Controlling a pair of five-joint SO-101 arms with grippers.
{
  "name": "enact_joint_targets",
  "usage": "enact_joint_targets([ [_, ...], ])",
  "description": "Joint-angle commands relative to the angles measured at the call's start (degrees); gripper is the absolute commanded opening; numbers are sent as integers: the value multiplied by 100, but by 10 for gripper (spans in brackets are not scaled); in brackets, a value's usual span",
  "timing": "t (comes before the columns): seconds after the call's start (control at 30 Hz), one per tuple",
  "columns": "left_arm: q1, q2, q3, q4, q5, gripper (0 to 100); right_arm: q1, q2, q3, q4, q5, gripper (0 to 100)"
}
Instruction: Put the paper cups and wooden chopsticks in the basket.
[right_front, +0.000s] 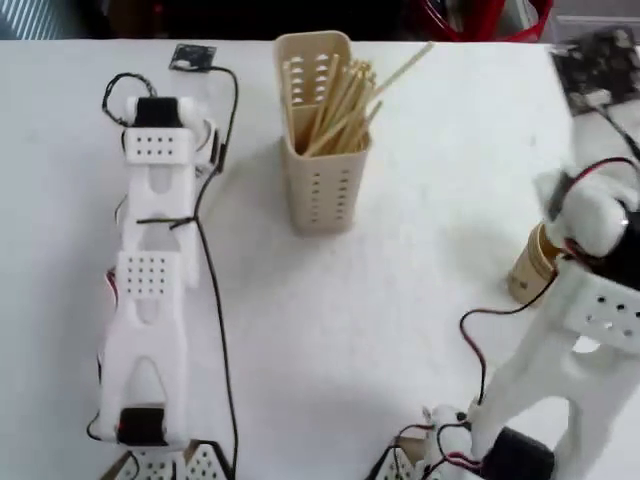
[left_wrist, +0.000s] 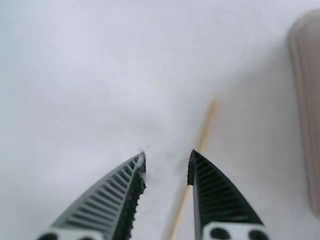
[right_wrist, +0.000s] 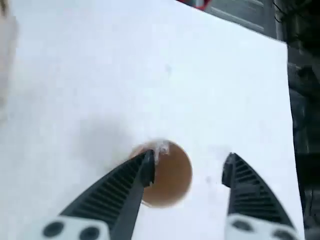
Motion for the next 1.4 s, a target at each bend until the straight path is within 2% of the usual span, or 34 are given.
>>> enact_joint_targets([
  [0.0,-57,66,-246,44,264,156,541,163,1204,-875,114,272],
  [0.23,-110,593,-299,-35,334,157,251,1121,1521,-1235,-246,271],
  [0.47,-189,637,-299,-132,334,157,1024,1156,1503,-1490,-220,270],
  [0.6,-198,629,-299,-132,334,157,1024,1508,1960,-1780,105,269],
  [0.77,-198,637,-299,-114,334,157,1042,2220,2277,-2422,123,269],
  [0.9,-295,620,-299,-123,334,157,1024,2826,2224,-2527,149,266],
  [0.97,-312,629,-299,-132,334,157,1015,3046,2136,-2527,158,224],
  [1.1,-312,637,-299,-132,334,157,1015,3222,1899,-2527,158,70],
  [1.23,-365,637,-299,-211,334,157,866,3222,1714,-2246,-220,17],
  [1.37,-374,646,-299,-255,334,157,673,3116,1187,-1613,-519,17],
])
